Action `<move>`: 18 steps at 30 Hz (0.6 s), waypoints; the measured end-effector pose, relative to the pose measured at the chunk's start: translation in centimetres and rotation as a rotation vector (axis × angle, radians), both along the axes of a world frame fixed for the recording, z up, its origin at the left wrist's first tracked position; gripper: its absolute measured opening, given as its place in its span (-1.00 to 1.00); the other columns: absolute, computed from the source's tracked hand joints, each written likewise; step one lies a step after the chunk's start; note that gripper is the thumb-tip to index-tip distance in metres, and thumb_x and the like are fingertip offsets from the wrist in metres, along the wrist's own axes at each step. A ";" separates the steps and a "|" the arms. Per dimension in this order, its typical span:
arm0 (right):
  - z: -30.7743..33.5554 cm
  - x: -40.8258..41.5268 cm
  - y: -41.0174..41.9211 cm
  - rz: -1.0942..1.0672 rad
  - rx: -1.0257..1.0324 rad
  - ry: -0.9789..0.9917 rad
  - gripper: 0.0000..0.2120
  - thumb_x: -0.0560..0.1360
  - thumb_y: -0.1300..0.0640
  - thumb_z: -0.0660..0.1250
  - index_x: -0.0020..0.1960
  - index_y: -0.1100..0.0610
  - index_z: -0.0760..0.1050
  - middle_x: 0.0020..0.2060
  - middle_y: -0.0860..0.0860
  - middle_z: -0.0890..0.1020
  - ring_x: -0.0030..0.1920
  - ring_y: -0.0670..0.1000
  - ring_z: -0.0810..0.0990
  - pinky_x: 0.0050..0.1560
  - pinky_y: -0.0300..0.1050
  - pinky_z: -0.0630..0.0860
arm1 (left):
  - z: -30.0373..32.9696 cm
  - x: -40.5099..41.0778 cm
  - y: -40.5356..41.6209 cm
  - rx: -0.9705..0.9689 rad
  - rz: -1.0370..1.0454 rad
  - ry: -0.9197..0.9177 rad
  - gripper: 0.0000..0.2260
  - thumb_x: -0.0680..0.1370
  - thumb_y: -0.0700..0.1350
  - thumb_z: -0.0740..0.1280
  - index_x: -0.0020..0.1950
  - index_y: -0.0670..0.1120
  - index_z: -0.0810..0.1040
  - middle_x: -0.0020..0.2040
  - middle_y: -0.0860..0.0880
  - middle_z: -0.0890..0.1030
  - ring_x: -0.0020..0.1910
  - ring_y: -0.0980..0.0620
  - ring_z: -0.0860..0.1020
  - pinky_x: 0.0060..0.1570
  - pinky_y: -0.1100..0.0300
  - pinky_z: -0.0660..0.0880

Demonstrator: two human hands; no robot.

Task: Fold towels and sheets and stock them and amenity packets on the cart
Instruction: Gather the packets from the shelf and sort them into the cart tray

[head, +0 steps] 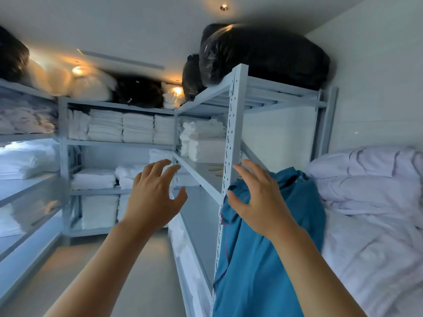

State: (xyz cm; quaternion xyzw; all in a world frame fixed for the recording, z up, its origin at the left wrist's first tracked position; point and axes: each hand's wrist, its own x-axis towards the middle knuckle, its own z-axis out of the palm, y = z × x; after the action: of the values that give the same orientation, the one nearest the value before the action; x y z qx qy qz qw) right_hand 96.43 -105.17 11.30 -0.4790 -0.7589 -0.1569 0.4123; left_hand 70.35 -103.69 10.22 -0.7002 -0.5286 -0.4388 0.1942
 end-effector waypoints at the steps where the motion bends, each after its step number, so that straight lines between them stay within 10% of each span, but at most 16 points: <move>1: 0.0 -1.0 1.1 0.010 0.002 -0.001 -0.41 0.57 -0.19 0.27 0.55 -0.03 0.35 0.54 -0.10 0.30 0.54 -0.03 0.26 0.52 0.15 0.27 | 0.1 -1.2 0.7 -0.002 0.013 0.000 -0.52 0.53 0.07 0.42 0.43 -0.01 0.52 0.44 -0.03 0.48 0.42 -0.15 0.41 0.35 -0.16 0.42; 18: 0.0 -17.1 16.4 0.304 -0.070 -0.028 -0.42 0.57 -0.09 0.35 0.55 0.03 0.37 0.55 -0.06 0.32 0.55 -0.02 0.26 0.50 0.16 0.29 | -3.6 -18.2 7.3 -0.073 0.329 -0.081 -0.51 0.56 0.13 0.37 0.47 0.03 0.47 0.48 0.01 0.43 0.45 -0.09 0.38 0.38 -0.10 0.39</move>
State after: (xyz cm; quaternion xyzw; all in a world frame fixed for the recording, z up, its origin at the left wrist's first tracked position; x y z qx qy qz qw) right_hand 79.30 -88.77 11.29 -0.3703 -0.8333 -0.0727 0.4040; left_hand 52.11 -96.36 6.57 -0.5926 -0.6591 -0.4094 0.2166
